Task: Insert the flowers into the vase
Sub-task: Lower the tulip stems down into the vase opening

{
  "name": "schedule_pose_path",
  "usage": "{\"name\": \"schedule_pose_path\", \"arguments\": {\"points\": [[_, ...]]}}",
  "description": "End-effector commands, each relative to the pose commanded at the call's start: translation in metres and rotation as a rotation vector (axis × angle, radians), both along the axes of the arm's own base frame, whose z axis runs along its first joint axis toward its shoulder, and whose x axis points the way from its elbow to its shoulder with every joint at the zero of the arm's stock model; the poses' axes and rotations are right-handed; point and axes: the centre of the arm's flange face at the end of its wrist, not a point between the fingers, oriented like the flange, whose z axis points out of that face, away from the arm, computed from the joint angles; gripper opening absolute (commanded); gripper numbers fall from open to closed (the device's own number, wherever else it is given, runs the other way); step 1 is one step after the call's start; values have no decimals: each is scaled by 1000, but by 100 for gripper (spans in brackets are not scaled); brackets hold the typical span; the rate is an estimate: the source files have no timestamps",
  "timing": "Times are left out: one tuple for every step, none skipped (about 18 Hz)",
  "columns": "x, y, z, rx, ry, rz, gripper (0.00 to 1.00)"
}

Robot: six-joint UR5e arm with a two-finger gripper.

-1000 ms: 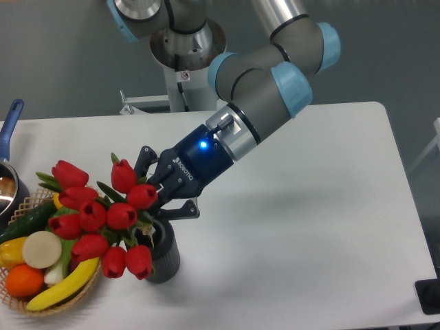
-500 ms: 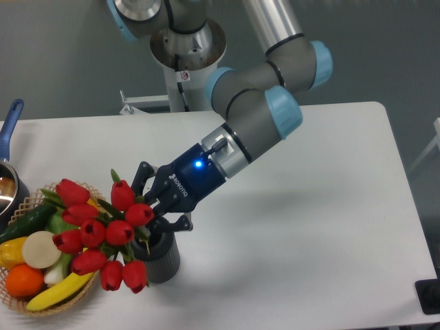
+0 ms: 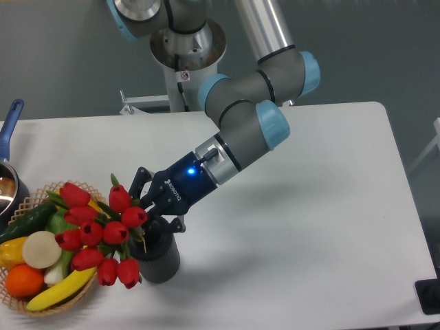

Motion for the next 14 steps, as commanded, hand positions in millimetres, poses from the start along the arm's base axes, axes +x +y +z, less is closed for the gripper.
{"name": "schedule_pose_path", "arguments": {"points": [[-1, 0, -2, -1, 1, 1, 19], [-3, -1, -4, -2, 1, 3, 20], [-5, -2, -7, -4, -1, 6, 22], [-5, -3, -8, -7, -3, 7, 22], [-6, -5, -10, -8, -4, 10, 22], [-8, -7, -12, -8, -3, 13, 23], [-8, -7, -12, -6, 0, 12, 23], [-9, -9, -15, -10, -5, 14, 23], [-10, -10, -16, -11, -6, 17, 24], [-11, -12, -19, -13, -9, 20, 24], [-12, -15, -23, -12, -3, 21, 25], [-12, -18, -29, -11, 1, 19, 27], [-11, -20, -36, -8, 5, 13, 27], [-8, -23, -42, -8, 8, 10, 28]]}}
